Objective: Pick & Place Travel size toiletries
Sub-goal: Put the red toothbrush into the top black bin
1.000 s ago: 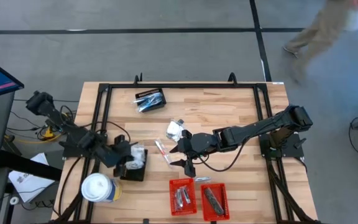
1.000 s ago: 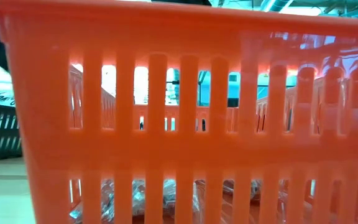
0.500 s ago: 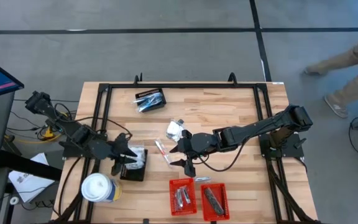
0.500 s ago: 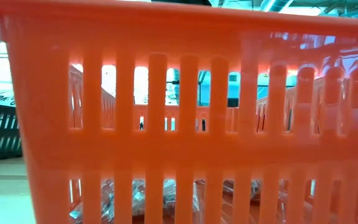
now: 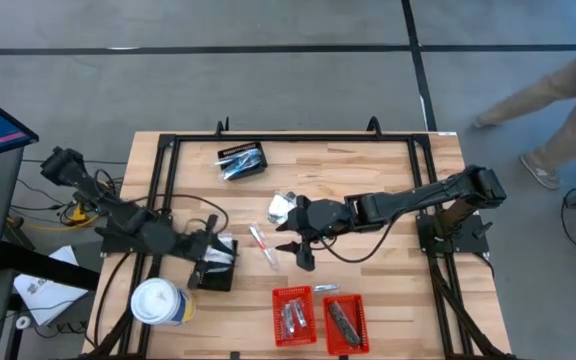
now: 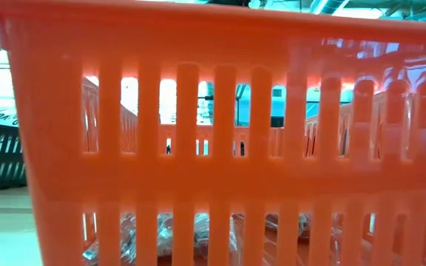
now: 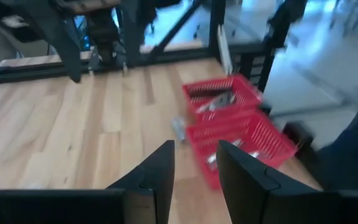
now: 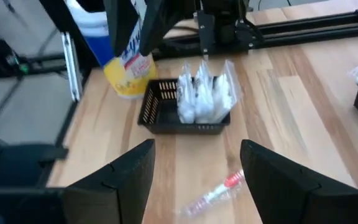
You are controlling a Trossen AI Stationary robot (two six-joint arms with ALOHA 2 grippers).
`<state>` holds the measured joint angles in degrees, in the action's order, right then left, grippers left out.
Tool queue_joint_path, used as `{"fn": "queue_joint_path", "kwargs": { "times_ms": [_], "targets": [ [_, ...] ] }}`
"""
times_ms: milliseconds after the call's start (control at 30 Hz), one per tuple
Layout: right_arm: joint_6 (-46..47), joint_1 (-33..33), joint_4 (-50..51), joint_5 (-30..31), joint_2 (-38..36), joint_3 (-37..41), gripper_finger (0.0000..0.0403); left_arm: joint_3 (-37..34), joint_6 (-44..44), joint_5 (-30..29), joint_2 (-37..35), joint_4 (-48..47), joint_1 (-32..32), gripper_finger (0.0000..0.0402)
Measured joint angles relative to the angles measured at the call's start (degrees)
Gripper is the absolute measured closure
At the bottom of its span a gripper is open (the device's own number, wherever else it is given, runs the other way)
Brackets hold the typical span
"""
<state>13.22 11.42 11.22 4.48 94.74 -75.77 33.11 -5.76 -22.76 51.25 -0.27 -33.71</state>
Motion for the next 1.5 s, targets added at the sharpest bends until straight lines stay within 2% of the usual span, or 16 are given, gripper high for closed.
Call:
{"fn": "queue_joint_path", "kwargs": {
  "times_ms": [300,533,667,900,1200,1500],
  "targets": [
    [-0.22,-0.22,2.74,0.19,-1.24,0.12,0.0173,-0.03,7.30,-0.32,8.88,3.13,5.70,0.0290],
    [-0.12,2.33,4.25,10.80,-4.85,0.13,0.0173,-0.05,6.56,-0.36,10.52,3.36,10.28,0.0290],
    [-0.37,3.76,4.46,13.32,-5.55,0.13,0.0173,-0.06,6.53,-0.26,10.52,3.40,10.35,0.0293],
    [-7.83,5.51,1.42,13.65,-5.59,3.70,0.0173,-0.06,6.87,0.52,10.52,3.75,10.35,0.0294],
    [-3.63,3.29,-0.19,13.57,-5.55,10.44,0.0173,-0.07,6.97,0.56,10.50,4.32,10.99,0.0294],
    [-4.65,1.53,-4.14,13.41,-6.87,10.82,0.0173,-0.05,6.99,0.56,10.50,4.65,10.99,0.0294]
  ]
}}
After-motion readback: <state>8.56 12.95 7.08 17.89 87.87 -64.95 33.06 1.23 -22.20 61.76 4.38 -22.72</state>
